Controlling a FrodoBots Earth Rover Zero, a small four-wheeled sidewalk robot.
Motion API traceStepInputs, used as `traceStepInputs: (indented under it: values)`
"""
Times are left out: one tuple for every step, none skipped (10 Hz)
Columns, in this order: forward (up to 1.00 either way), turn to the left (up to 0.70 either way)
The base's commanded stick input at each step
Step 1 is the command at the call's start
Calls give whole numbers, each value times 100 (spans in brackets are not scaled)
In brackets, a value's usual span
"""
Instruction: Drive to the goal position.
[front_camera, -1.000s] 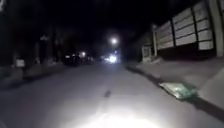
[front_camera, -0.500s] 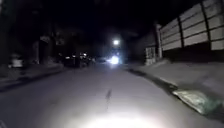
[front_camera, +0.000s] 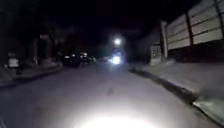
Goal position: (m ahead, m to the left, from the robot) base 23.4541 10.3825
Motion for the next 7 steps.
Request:
traceStepInputs:
  values:
    - [100,-40]
    - [100,-40]
    - [100,0]
    - [100,0]
    - [100,0]
    - [100,0]
    - [100,0]
